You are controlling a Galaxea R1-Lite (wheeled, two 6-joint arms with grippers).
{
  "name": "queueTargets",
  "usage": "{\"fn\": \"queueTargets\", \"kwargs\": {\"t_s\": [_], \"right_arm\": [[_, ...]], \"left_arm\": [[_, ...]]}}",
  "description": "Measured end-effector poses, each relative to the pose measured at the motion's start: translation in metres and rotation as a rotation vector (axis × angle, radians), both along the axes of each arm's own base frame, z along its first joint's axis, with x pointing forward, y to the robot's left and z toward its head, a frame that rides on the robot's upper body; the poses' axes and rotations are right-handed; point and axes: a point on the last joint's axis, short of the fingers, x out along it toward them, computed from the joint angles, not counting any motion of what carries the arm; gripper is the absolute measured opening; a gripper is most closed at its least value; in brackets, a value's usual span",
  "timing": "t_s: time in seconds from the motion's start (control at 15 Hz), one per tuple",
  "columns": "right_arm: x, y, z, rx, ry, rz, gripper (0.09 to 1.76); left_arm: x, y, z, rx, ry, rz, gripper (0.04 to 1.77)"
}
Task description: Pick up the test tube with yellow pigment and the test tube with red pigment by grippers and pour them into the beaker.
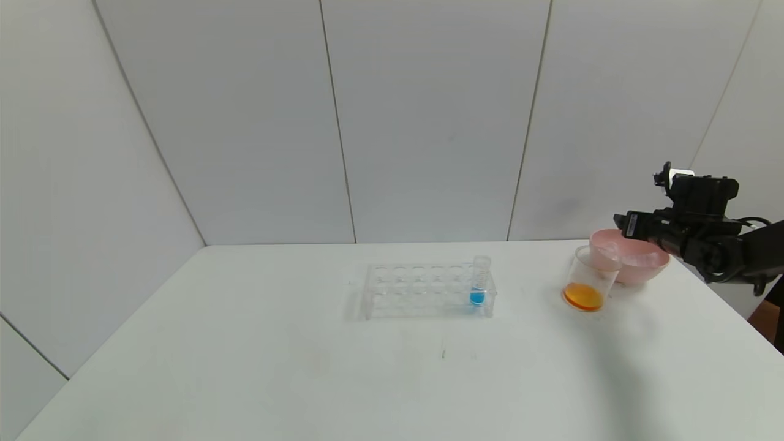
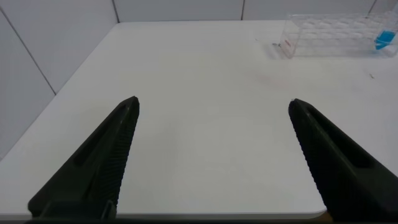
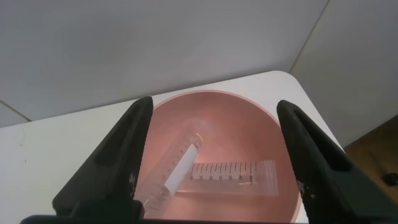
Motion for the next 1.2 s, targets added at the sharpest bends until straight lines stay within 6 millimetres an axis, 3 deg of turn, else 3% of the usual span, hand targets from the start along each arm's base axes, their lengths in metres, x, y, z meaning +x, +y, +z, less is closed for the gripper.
{"fn": "queueTargets", "kwargs": {"t_s": [0.27,0.73,0.93,1.2], "right_arm": [[-0.001,0.013,0.008,-0.003,-0.014,0.028,1.54],[-0.012,0.102,0.041,-0.004,-0.084,0.226,1.64],[-0.032,0.115,0.059,-0.006,-0.102,0.263,1.66],[-0.083,0.116,0.085,-0.005,-0.124,0.289,1.68]], "left_arm": [[0.0,0.0,0.0,0.0,0.0,0.0,1.72],[0.0,0.0,0.0,0.0,0.0,0.0,1.72],[0.0,0.0,0.0,0.0,0.0,0.0,1.72],[0.0,0.0,0.0,0.0,0.0,0.0,1.72]]}}
